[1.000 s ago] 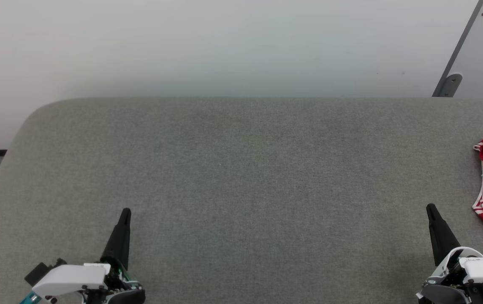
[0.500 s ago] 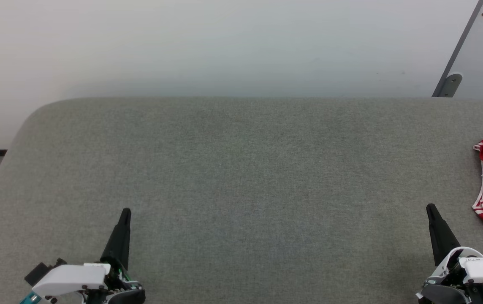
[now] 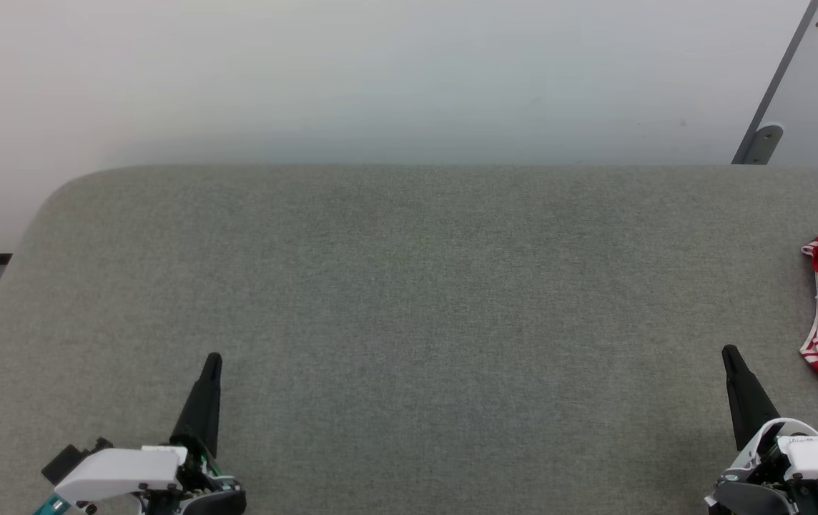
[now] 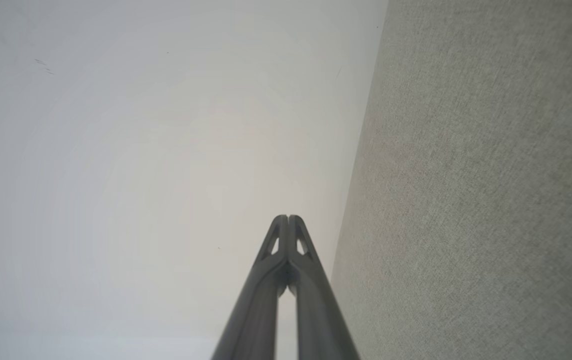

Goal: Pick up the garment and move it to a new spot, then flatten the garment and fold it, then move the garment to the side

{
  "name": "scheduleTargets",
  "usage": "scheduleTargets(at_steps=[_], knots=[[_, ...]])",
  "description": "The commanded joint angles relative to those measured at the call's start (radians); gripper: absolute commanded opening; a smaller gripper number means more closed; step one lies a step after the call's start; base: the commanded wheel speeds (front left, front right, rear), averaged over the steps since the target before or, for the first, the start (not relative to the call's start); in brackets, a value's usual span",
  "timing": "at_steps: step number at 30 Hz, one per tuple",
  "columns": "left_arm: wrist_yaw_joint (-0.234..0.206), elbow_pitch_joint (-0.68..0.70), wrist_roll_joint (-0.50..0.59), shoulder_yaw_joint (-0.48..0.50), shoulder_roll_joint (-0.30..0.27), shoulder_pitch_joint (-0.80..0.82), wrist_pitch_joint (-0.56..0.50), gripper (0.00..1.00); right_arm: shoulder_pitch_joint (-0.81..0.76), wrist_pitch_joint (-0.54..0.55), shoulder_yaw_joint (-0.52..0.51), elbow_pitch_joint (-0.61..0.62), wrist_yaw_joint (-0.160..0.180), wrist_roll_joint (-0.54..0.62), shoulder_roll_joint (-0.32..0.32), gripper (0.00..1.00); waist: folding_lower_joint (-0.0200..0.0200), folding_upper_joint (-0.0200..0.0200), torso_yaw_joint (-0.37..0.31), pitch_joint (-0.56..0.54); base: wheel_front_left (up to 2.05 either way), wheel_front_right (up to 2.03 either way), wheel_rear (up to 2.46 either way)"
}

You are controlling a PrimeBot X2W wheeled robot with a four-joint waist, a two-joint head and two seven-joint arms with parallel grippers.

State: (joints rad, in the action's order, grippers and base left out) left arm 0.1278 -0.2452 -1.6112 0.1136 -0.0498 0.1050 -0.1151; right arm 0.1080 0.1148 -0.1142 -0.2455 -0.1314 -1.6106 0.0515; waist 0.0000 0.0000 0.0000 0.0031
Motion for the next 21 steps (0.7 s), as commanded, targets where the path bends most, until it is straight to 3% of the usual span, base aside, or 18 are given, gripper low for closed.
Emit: scheduleTargets(at_steps=[1,21], knots=[[0.005,-0.001,-0.003,0.000,0.001,0.010,-0.002,0.00,0.003,0.002,0.000,0.003,0.001,-0.004,-0.004,0.00,0.0000,0.0000,0.000,0.000,0.00,0.00,0.00],[0.005,-0.001,-0.003,0.000,0.001,0.010,-0.001,0.00,0.003,0.002,0.000,0.003,0.001,-0.004,-0.004,0.00,0.0000,0.0000,0.000,0.000,0.00,0.00,0.00]])
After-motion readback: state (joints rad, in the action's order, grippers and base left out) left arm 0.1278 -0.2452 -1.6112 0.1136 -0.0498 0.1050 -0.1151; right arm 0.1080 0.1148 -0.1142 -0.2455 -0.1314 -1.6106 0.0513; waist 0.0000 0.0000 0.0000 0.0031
